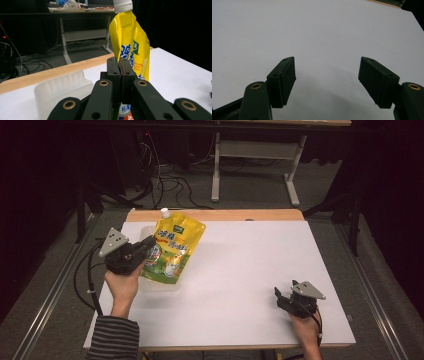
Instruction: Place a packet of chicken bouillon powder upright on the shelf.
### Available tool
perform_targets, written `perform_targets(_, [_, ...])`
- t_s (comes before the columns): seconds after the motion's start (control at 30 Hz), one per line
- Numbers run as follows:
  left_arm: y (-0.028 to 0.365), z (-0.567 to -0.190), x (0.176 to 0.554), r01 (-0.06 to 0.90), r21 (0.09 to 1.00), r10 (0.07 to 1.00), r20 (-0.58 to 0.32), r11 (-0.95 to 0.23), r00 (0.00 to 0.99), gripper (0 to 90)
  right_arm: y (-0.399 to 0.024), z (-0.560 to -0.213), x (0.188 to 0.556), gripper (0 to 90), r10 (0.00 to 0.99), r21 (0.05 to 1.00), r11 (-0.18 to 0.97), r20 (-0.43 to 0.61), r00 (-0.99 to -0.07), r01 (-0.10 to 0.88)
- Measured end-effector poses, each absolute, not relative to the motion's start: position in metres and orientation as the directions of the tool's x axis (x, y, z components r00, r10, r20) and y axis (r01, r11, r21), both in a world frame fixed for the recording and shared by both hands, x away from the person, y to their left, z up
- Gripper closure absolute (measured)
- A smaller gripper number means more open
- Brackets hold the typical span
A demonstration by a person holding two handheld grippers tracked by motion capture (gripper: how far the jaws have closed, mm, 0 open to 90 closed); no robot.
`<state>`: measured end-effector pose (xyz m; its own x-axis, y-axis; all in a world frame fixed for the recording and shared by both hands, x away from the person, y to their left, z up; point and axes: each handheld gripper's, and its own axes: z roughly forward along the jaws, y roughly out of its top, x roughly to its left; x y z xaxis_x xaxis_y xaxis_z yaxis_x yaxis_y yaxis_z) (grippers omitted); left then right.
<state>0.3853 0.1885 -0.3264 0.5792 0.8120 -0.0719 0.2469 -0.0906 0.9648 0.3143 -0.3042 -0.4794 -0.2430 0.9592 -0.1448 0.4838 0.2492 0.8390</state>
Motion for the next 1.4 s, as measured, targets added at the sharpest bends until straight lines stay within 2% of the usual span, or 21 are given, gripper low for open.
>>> perform_targets(0.53, [0.204,-0.330,0.395,0.246,0.969,0.854,-0.111,-0.021,0.509,89.2,-0.304,-0.479,0.313,30.2,0.960,0.843,0.243,-0.139,-0.242,0.480])
perform_targets(0.73, [0.204,-0.336,0.398,0.258,0.965,0.874,-0.083,-0.051,0.479,89.1,-0.304,-0.480,0.314,29.8,0.959,0.844,0.247,-0.143,-0.244,0.476])
perform_targets(1.4, [0.183,-0.368,0.414,0.306,0.941,0.872,-0.022,-0.147,0.489,87.9,-0.304,-0.479,0.313,29.7,0.960,0.844,0.243,-0.139,-0.242,0.478])
